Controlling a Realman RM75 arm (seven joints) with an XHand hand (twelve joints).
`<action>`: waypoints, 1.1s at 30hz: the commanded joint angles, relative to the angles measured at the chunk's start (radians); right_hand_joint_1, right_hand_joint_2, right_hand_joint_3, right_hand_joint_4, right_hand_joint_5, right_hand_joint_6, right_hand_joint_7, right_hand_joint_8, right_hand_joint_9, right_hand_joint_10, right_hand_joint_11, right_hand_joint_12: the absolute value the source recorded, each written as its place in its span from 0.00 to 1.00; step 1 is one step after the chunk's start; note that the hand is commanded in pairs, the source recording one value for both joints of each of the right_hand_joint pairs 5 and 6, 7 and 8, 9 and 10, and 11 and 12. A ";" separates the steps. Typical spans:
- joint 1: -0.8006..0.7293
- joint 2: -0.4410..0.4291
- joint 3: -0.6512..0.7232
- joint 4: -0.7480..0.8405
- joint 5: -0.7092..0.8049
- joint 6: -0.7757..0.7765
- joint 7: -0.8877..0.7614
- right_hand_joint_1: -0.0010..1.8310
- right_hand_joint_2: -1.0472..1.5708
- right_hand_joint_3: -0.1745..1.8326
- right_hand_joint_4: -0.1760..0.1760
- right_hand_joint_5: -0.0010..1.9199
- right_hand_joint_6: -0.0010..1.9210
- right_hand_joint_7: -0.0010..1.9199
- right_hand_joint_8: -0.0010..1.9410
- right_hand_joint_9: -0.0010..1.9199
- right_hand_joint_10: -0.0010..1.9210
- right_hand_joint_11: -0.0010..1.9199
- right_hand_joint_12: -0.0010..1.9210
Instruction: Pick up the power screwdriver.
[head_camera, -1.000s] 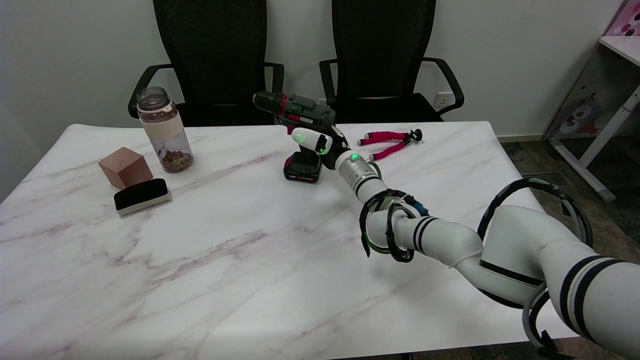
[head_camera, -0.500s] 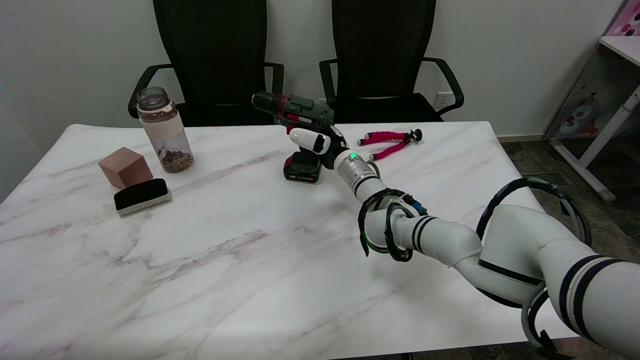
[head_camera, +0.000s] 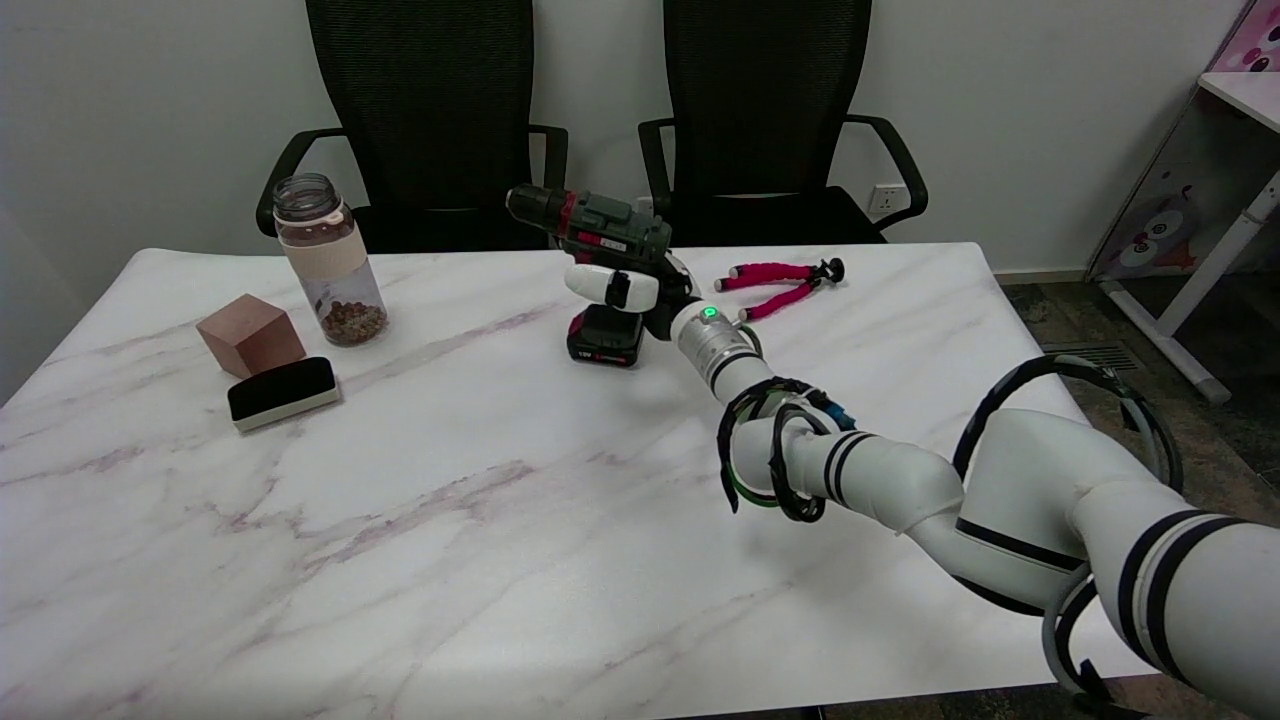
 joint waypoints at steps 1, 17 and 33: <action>-0.003 0.002 -0.001 0.010 0.033 -0.018 0.000 0.69 0.30 0.82 1.00 0.23 0.23 0.23 0.23 0.48 0.48 0.31 0.31; 0.001 0.005 0.005 0.018 0.033 -0.023 0.000 0.74 0.39 0.95 1.00 0.32 0.32 0.32 0.32 0.56 0.56 0.53 0.53; 0.011 0.002 0.005 0.026 0.059 -0.029 -0.001 0.75 0.53 0.94 1.00 0.45 0.45 0.45 0.44 0.76 0.76 0.60 0.60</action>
